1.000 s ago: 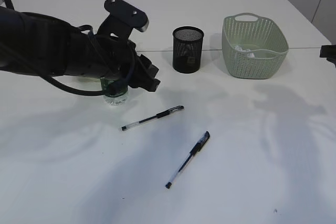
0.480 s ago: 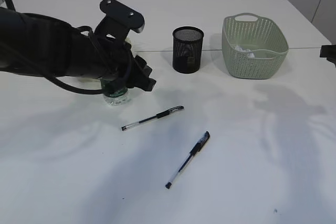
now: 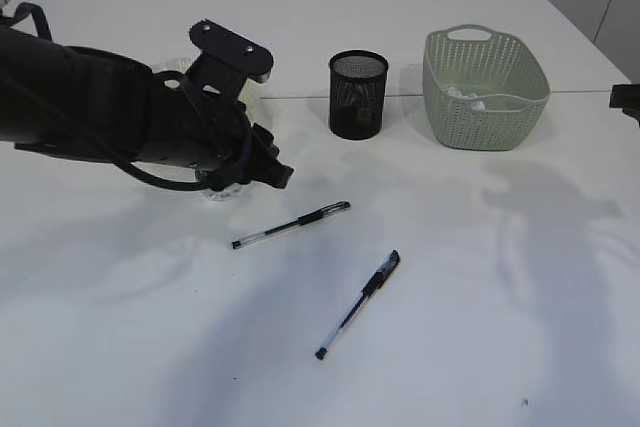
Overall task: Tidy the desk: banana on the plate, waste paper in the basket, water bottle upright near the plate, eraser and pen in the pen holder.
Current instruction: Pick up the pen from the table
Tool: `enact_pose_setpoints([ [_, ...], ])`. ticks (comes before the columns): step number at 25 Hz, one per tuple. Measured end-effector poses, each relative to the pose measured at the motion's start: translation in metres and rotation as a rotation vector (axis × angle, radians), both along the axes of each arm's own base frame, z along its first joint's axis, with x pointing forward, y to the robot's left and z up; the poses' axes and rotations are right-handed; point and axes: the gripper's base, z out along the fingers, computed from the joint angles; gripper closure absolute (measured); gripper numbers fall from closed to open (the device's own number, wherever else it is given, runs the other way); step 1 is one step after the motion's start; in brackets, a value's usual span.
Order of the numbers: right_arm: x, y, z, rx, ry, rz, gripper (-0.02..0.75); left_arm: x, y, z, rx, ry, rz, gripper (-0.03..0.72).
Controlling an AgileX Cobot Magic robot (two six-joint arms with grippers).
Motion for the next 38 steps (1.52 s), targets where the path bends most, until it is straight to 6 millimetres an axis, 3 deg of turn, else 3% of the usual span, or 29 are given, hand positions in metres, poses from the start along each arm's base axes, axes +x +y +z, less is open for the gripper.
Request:
enact_pose_setpoints([
  [10,0.000,0.000,0.000,0.002,-0.001,-0.001,0.439,0.000,-0.009,-0.024,-0.026,0.066,-0.061,0.314],
  [18,0.000,0.000,0.000,0.002,-0.001,-0.001,0.439,-0.001,-0.016,-0.042,-0.050,0.115,-0.113,0.305],
  [38,0.000,0.000,0.000,0.001,-0.004,-0.002,0.439,-0.002,-0.022,-0.045,-0.076,0.124,-0.178,0.321],
])
